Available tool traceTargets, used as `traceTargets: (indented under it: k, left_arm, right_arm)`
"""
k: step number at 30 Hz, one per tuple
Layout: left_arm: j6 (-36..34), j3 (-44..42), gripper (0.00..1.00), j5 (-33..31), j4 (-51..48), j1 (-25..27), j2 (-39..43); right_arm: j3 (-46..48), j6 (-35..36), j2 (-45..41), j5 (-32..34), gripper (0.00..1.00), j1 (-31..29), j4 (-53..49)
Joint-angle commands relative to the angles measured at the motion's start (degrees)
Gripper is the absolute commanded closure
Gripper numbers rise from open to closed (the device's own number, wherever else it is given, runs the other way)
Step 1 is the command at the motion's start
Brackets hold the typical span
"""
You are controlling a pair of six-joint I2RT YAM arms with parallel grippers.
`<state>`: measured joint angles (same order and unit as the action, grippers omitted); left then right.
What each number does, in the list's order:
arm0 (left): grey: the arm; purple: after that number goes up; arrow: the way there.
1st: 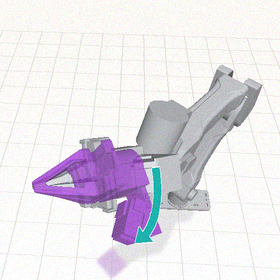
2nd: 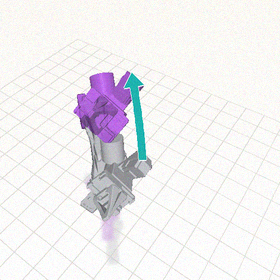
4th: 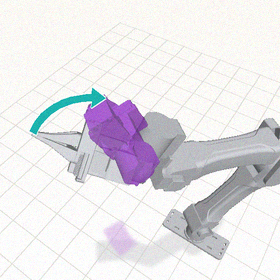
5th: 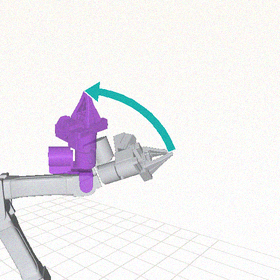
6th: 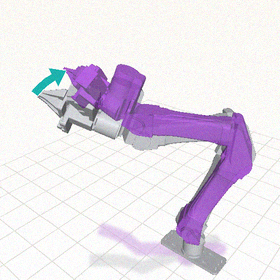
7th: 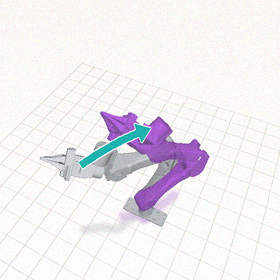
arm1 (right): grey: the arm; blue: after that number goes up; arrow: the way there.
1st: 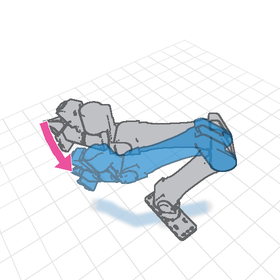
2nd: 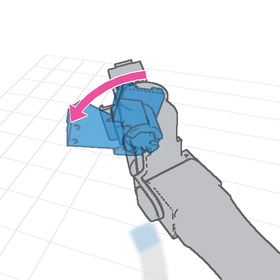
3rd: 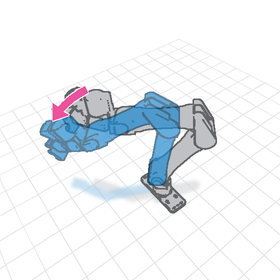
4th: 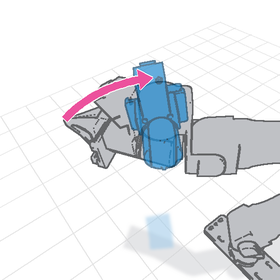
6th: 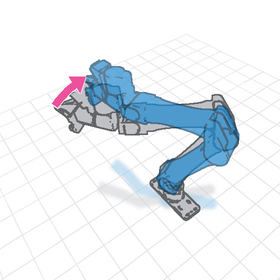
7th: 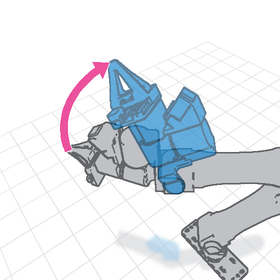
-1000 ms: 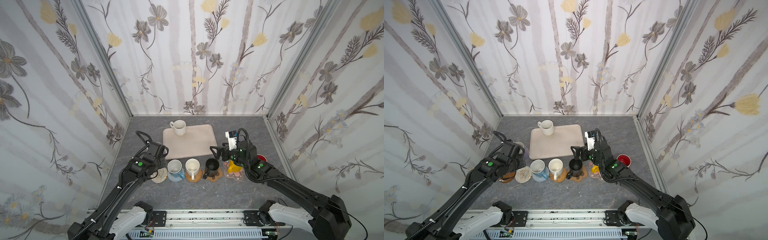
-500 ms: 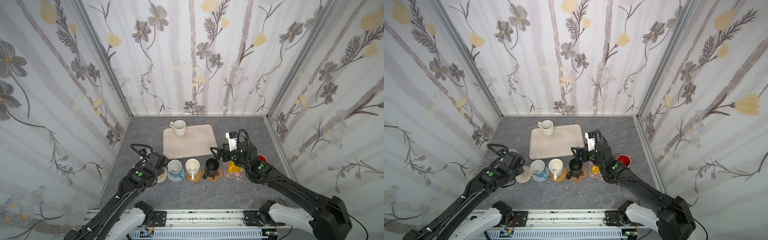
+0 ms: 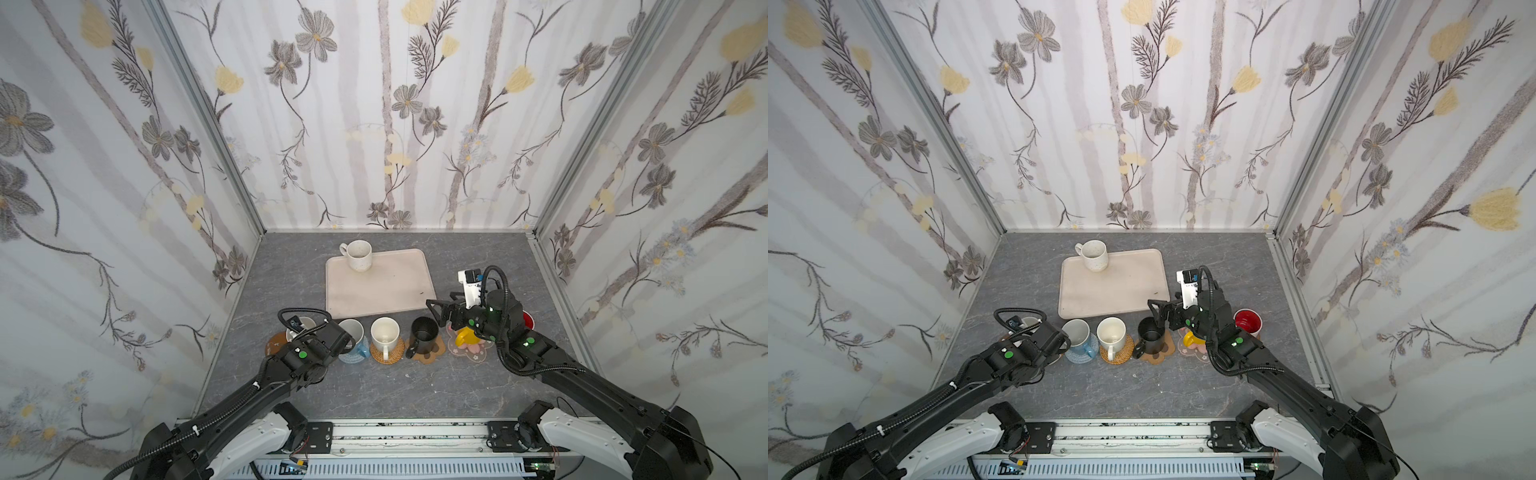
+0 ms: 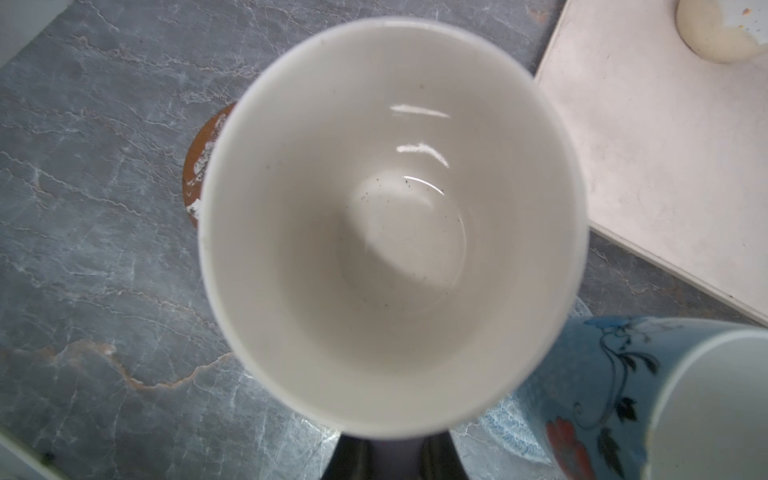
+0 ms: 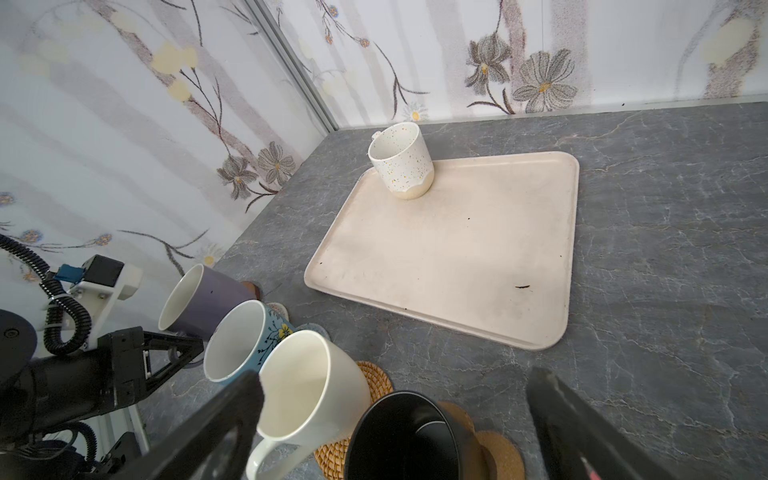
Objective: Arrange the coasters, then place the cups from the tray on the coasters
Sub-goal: 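Lift the lavender mug and carry it toward the brown cork coaster with the left gripper, then lower the lavender mug onto the brown cork coaster with the left gripper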
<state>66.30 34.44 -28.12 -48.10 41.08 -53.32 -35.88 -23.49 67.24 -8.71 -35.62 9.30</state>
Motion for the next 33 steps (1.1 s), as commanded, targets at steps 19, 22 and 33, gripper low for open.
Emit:
traceTargets:
  k: [19, 22, 33]
  left_arm:
    - [4.1, -1.6, 1.0, -5.8, 4.2, 3.3, -5.9]
    - [4.0, -2.0, 1.0, -5.7, 5.1, 3.4, -6.4]
    - [2.9, -3.8, 0.92, -4.0, 8.4, 3.4, -7.4]
  right_arm:
    - [0.7, 0.5, -1.5, 0.5, 0.0, 0.5, 2.5]
    - [0.7, 0.5, -1.6, 0.6, 0.0, 0.5, 2.3]
    - [0.7, 0.5, -0.7, 0.7, 0.0, 0.7, 2.4]
